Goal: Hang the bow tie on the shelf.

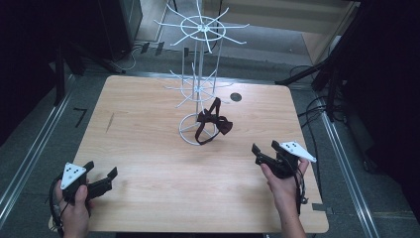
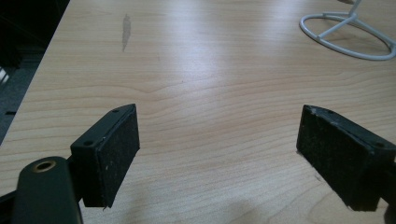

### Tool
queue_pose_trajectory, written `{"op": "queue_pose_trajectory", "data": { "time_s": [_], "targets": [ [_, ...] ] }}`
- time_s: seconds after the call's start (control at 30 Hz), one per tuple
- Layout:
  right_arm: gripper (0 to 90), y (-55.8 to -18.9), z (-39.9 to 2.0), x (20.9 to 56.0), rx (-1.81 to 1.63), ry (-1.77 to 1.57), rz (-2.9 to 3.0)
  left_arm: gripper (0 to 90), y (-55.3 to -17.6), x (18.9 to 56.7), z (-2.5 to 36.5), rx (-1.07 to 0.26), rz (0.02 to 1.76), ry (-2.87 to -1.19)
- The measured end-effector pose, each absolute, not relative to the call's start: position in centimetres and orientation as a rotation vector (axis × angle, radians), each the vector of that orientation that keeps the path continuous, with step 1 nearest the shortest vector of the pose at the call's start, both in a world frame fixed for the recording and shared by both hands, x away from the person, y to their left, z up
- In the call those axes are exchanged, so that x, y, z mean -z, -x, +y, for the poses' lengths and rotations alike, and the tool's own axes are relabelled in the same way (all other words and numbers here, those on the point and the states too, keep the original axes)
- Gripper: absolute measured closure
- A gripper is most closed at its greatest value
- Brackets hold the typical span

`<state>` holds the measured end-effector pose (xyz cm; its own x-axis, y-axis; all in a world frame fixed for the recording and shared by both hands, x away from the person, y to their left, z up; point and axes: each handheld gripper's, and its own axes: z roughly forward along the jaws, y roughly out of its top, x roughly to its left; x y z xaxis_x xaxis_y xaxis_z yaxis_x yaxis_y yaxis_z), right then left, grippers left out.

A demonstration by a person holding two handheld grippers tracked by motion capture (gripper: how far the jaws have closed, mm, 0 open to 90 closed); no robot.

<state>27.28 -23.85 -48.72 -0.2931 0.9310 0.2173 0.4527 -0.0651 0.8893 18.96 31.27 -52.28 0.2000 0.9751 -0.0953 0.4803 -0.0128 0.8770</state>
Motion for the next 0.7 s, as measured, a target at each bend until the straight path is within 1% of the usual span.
{"op": "queue_pose_trajectory", "data": {
  "time_s": [0.7],
  "targets": [
    [21.4, -25.3, -28.8, 50.5, -1.287, -1.556, 1.676, 14.0, -18.9, 52.3, 31.2, -0.741, 1.401, -1.63]
  ]
}}
